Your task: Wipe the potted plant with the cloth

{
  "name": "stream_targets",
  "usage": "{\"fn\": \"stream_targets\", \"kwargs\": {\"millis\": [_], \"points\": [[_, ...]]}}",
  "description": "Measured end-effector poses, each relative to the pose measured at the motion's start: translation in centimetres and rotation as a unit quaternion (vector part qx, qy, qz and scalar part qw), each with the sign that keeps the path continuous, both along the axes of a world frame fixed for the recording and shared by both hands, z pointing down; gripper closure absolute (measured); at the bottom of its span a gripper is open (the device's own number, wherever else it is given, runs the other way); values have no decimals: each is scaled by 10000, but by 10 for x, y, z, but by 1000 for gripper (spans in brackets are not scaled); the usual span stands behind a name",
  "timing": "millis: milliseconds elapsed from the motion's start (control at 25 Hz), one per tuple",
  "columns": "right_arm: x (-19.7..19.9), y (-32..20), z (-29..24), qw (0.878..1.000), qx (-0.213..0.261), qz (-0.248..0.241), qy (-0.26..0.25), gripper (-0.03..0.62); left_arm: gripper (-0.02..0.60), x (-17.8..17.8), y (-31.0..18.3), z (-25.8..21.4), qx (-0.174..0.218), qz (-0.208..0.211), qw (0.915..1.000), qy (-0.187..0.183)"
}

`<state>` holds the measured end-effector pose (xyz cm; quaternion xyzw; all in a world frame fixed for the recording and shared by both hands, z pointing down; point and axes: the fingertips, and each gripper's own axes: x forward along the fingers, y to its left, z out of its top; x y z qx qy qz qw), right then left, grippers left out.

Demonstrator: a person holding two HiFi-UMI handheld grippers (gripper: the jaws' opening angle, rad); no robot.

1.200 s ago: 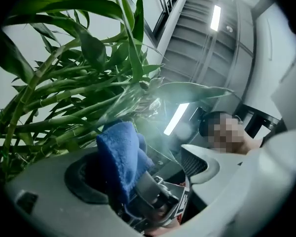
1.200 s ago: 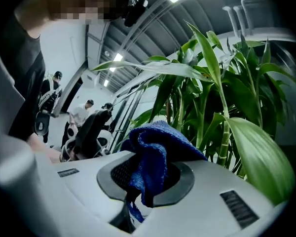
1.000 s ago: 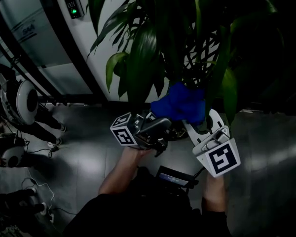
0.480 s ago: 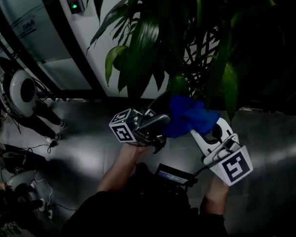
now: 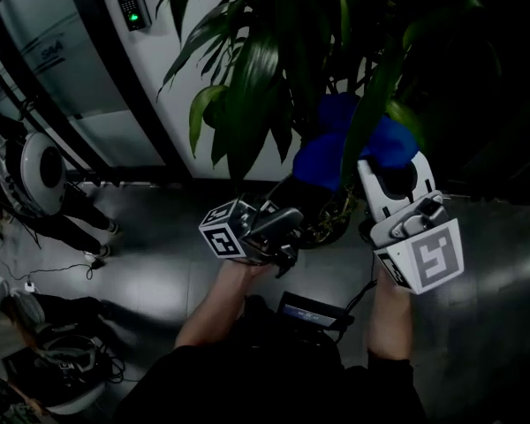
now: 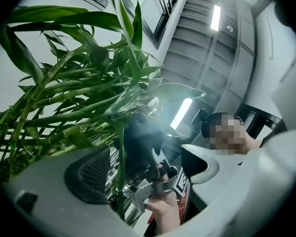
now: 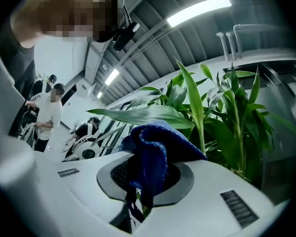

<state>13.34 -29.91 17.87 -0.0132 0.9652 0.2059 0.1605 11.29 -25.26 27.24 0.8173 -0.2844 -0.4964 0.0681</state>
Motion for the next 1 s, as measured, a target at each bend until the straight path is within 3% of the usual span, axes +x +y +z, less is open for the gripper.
{"fn": "stream_targets", "kwargs": {"millis": [160,280,480,640,1000], "points": [[-31,4,29,9975,291,6,639,522,132,4,2,-6,77,27,10000,-57],[-41,10,62,9939,221,-145,1069,522,132,4,3,-8,110,24,9999,-54],[-30,15,83,9927,-70,-242,1178,522,132,2,4,-8,133,125,9998,91],[-19,27,95,9904,173,-262,1348,522,132,1,5,-8,127,148,9996,185],[2,61,156,9642,692,-505,2510,522,132,-6,9,-12,160,-13,9997,161]]}}
